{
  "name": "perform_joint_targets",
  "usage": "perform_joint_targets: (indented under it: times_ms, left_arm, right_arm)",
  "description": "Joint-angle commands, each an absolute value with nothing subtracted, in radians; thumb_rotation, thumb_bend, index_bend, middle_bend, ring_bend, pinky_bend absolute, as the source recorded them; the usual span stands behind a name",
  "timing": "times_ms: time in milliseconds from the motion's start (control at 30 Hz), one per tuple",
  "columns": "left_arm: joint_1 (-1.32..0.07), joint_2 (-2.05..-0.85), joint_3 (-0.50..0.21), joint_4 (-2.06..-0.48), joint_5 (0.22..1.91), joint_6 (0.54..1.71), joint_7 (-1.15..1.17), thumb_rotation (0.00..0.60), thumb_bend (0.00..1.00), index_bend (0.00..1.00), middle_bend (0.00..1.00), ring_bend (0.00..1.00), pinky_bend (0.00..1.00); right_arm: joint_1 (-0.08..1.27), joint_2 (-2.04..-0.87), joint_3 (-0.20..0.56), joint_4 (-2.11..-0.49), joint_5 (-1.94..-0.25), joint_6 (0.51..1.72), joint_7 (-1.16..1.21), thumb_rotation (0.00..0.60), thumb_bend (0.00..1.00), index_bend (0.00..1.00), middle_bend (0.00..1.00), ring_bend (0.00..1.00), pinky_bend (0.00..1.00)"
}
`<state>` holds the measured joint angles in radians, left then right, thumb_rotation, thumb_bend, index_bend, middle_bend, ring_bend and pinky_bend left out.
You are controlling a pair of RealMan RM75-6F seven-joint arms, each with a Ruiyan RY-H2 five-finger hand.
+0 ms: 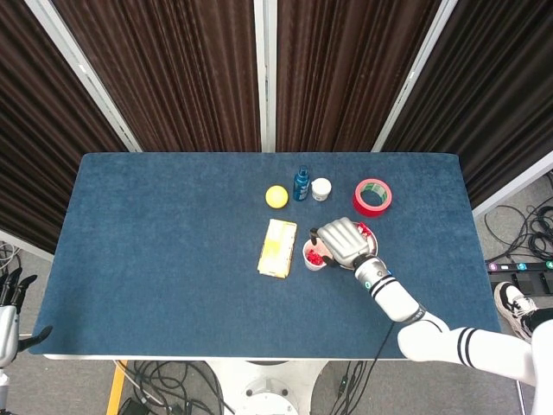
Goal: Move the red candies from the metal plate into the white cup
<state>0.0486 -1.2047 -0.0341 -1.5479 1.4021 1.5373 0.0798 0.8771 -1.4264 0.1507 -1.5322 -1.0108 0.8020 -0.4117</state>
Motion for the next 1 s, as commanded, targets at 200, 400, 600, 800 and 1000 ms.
perform_joint_targets:
  times_ms: [200, 400, 600, 800, 1000]
  left_arm:
    - [0.048, -1.211, -0.036, -1.537, 1.411, 1.543, 0.072, 0.6, 0.0, 0.22, 0.17, 0.09, 0.16]
    - [0.048, -1.214, -0.037, -1.535, 1.416, 1.546, 0.07, 0.6, 0.0, 0.22, 0.17, 0.09, 0.16]
    - [0.046, -1.217, -0.035, -1.535, 1.421, 1.545, 0.074, 0.6, 0.0, 0.22, 0.17, 0.09, 0.16]
    - [0.048, -1.217, -0.037, -1.537, 1.413, 1.543, 0.076, 0.6, 0.0, 0.22, 0.17, 0.09, 0.16]
    - [0.05, -1.219, -0.035, -1.535, 1.411, 1.541, 0.077, 0.6, 0.0, 0.22, 0.17, 0.09, 0.16]
  right_arm:
    - [0.858, -1.387, 0.171, -1.56, -0.998, 0.864, -0.396, 0.6, 0.04, 0.33, 0.97, 0.93, 1.0]
    - [0.849, -1.364, 0.161, -1.494, -0.914, 0.846, -0.414, 0.6, 0.1, 0.37, 0.97, 0.93, 1.0]
    - [0.865, -1.434, 0.113, -1.396, -0.828, 0.767, -0.447, 0.6, 0.13, 0.41, 0.96, 0.93, 1.0]
    - [0.888, -1.506, 0.094, -1.314, -0.786, 0.72, -0.462, 0.6, 0.13, 0.42, 0.96, 0.93, 1.0]
    - [0.913, -1.544, 0.094, -1.264, -0.748, 0.699, -0.479, 0.6, 0.14, 0.42, 0.96, 0.93, 1.0]
